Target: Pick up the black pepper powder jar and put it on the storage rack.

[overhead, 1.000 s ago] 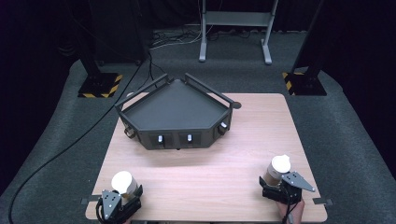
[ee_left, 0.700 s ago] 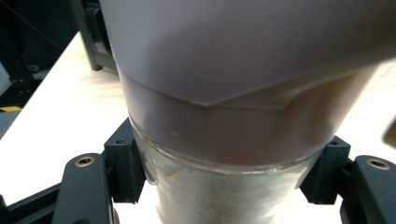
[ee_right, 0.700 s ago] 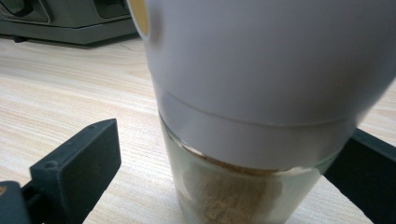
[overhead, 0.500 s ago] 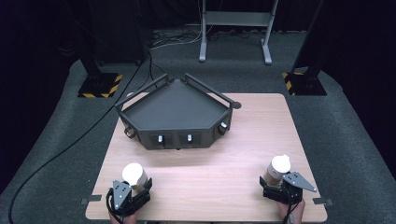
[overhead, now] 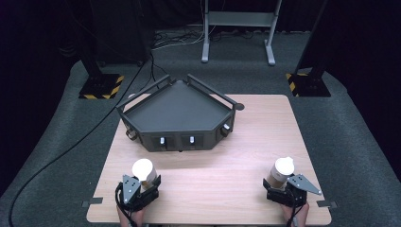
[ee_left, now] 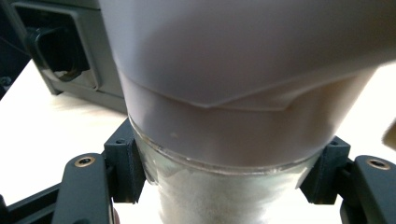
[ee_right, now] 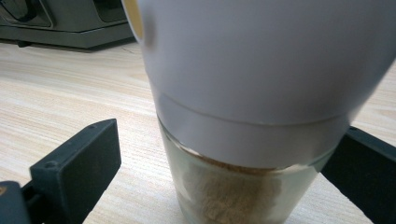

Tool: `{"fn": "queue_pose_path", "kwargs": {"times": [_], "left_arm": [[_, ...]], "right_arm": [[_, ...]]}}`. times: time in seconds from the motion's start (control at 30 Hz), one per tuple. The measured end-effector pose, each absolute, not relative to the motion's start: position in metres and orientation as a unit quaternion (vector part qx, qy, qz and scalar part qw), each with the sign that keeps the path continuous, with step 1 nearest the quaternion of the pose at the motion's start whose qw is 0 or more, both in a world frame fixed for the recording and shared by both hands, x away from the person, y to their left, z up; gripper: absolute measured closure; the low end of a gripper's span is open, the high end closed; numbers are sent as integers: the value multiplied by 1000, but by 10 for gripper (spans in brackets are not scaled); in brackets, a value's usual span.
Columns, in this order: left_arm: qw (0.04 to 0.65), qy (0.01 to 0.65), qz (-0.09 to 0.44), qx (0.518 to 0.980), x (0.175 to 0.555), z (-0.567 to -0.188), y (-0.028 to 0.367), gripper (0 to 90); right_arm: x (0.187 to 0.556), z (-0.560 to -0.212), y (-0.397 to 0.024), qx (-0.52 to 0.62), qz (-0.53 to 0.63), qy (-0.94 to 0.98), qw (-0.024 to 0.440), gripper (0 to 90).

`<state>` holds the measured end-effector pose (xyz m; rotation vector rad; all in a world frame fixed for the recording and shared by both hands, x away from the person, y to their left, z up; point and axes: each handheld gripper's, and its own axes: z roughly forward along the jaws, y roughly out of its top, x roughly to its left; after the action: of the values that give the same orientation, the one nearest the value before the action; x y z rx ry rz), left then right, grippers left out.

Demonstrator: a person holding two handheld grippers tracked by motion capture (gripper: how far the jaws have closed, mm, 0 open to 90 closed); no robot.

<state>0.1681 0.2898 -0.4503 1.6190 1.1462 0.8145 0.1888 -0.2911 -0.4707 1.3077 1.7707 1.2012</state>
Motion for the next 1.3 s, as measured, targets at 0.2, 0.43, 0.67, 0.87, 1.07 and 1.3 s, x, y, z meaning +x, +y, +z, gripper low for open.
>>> {"fn": "queue_pose_path", "kwargs": {"times": [0.2,0.43,0.67,0.87,1.07,1.3], "left_arm": [[483,461,333,666,176,-445,286,308],[483,448,333,674,185,-439,281,307],[486,440,328,680,196,-434,275,308],[485,428,328,689,207,-428,272,307],[488,420,331,690,215,-422,269,308],[489,414,331,692,223,-418,267,307]], "right_arm": [[189,-471,-291,495,456,671,311,0],[189,-471,-292,494,457,671,311,0],[189,-471,-292,494,458,671,310,0],[189,-471,-293,493,459,671,310,0],[189,-471,-293,493,459,671,310,0],[188,-472,-293,494,459,670,311,0]]}}
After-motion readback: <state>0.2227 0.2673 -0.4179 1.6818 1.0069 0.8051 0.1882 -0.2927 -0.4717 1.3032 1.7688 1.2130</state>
